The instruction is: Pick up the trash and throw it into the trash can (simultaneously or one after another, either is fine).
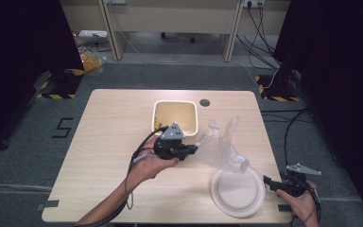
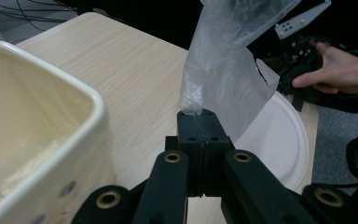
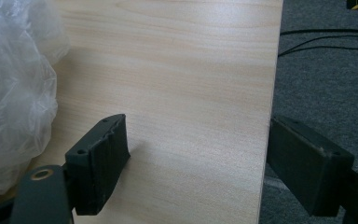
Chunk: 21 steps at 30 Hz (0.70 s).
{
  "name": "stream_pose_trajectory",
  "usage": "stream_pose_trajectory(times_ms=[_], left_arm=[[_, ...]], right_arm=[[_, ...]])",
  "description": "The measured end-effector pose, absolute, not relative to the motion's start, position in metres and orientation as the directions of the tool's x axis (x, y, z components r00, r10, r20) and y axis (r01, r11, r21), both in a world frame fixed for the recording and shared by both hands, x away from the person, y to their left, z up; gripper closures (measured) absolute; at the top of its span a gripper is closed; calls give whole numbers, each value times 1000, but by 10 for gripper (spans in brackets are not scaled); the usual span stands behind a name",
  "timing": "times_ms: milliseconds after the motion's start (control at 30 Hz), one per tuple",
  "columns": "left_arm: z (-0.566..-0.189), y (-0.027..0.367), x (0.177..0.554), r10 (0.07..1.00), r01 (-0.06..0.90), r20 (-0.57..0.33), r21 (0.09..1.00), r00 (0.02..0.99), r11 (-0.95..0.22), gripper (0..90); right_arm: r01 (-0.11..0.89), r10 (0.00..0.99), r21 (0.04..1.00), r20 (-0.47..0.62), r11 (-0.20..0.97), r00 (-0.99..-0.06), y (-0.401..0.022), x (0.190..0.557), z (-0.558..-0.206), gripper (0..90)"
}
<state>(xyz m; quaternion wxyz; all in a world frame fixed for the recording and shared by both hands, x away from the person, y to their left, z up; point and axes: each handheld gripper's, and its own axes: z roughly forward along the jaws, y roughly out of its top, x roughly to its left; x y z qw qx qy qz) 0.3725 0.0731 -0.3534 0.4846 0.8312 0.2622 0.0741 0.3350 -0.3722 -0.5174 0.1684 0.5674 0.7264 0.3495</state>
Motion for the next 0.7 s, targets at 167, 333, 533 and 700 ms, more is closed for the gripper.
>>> stream_pose_trajectory(times_ms=[167,333,533,700], left_arm=[[-331,87,385,522,378,-150,851,840,-365,891],[-308,104,399,560,387,-142,854,816,-347,892],[-292,132,415,623,409,-134,853,771,-323,892],[-284,157,426,678,426,-119,851,725,-307,892]], right_arm=[[707,941,698,154,111,-300,-373,335,-518,213],[707,941,698,155,111,-300,-373,335,-518,213],[708,941,697,157,109,-300,-373,335,-518,213],[709,941,697,157,109,-299,-373,335,-518,213]])
